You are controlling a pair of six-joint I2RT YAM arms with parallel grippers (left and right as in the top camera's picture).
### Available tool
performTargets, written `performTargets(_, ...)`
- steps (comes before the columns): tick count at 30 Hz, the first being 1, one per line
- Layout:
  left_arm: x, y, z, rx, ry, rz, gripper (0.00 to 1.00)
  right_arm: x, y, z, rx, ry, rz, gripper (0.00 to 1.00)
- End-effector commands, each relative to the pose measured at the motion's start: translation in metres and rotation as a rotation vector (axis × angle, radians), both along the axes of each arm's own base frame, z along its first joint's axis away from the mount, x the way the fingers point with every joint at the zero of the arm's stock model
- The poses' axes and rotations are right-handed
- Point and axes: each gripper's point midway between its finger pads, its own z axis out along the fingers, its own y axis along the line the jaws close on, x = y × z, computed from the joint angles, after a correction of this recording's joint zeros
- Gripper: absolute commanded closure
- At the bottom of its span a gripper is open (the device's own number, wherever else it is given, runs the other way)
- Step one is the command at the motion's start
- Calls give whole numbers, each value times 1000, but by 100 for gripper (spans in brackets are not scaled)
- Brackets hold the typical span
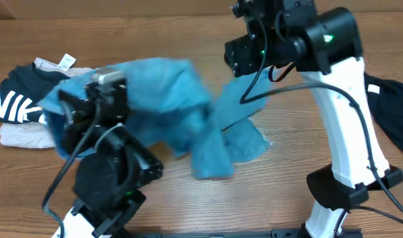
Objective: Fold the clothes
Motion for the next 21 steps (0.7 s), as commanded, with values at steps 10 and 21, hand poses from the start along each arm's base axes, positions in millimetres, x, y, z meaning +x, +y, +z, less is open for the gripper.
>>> performTargets(10, -19, 51, 26, -95, -137, 176, 93, -26, 18, -122, -39, 364, 165, 27)
performTargets(21, -43, 133, 60, -92, -228, 590, 94, -75, 84, -124, -10, 369, 460, 27)
